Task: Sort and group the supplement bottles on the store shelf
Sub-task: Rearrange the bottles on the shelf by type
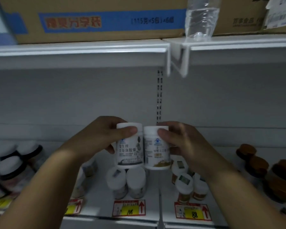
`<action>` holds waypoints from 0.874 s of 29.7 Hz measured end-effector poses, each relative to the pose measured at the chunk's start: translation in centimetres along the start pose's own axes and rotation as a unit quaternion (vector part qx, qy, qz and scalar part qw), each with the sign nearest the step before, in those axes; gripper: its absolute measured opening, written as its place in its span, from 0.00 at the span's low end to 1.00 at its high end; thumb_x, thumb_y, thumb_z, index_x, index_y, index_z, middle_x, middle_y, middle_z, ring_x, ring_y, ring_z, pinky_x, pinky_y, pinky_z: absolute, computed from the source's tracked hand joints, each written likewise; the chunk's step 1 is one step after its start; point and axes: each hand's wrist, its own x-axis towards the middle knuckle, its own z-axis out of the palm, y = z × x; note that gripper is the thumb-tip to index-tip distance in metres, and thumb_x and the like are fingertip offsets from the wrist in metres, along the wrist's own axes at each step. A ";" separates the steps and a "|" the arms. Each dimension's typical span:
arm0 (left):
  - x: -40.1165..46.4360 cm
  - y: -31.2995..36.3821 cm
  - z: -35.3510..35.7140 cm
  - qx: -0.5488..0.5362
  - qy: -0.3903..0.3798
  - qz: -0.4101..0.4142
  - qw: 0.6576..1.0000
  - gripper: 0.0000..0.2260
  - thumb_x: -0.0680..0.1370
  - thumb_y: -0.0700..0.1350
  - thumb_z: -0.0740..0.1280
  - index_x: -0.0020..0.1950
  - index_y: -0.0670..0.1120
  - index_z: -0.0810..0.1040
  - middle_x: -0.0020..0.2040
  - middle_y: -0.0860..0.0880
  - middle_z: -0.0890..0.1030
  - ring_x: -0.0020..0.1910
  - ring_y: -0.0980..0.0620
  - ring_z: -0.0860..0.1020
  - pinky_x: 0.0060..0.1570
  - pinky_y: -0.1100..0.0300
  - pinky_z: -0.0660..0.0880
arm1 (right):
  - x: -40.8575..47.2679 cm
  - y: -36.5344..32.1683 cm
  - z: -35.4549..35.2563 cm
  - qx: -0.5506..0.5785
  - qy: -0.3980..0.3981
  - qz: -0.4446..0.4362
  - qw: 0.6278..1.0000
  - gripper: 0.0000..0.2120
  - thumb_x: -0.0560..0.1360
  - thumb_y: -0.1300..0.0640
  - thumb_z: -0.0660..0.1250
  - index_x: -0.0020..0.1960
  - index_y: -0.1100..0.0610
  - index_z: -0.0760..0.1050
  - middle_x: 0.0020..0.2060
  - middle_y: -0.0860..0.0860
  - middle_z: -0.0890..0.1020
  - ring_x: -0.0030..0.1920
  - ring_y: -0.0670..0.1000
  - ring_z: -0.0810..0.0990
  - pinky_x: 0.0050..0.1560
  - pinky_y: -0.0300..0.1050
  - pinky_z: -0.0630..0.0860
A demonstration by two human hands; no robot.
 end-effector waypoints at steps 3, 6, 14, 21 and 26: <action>-1.4 -1.1 -2.0 0.002 0.026 -0.024 0.999 0.16 0.65 0.60 0.67 0.44 0.50 0.82 0.36 0.54 0.85 0.34 0.59 0.82 0.28 0.65 0.75 | 1.0 0.3 2.5 0.012 -0.014 -0.002 1.000 0.24 0.59 0.46 0.71 0.53 0.53 0.79 0.46 0.51 0.85 0.43 0.46 0.85 0.38 0.37 0.80; -2.3 -2.3 -3.3 -0.004 0.031 -0.035 0.999 0.17 0.64 0.61 0.73 0.44 0.50 0.82 0.34 0.54 0.84 0.32 0.59 0.81 0.27 0.65 0.74 | 1.8 0.8 4.3 -0.008 -0.026 -0.005 1.000 0.25 0.55 0.42 0.72 0.50 0.50 0.80 0.44 0.48 0.86 0.44 0.45 0.84 0.38 0.36 0.79; -2.0 -4.9 -4.1 -0.019 0.007 -0.020 1.000 0.22 0.65 0.66 0.69 0.47 0.51 0.81 0.40 0.52 0.85 0.39 0.56 0.83 0.33 0.63 0.76 | 2.7 1.8 5.4 -0.028 -0.020 0.003 0.999 0.25 0.53 0.41 0.73 0.48 0.48 0.81 0.45 0.48 0.85 0.43 0.44 0.84 0.36 0.34 0.78; 0.1 -5.6 -2.3 -0.075 -0.022 0.001 0.997 0.17 0.63 0.65 0.69 0.46 0.57 0.82 0.42 0.57 0.86 0.41 0.58 0.84 0.32 0.67 0.76 | 2.2 2.8 4.5 -0.026 0.040 0.013 0.999 0.27 0.54 0.41 0.72 0.49 0.52 0.79 0.41 0.45 0.85 0.42 0.44 0.84 0.36 0.33 0.77; 1.4 -5.8 -1.2 -0.079 -0.054 0.006 0.995 0.10 0.67 0.60 0.68 0.44 0.60 0.82 0.42 0.57 0.86 0.40 0.58 0.83 0.31 0.68 0.76 | 1.5 3.2 3.4 -0.036 0.062 0.022 0.997 0.29 0.55 0.40 0.73 0.52 0.53 0.78 0.45 0.48 0.85 0.44 0.47 0.84 0.40 0.40 0.80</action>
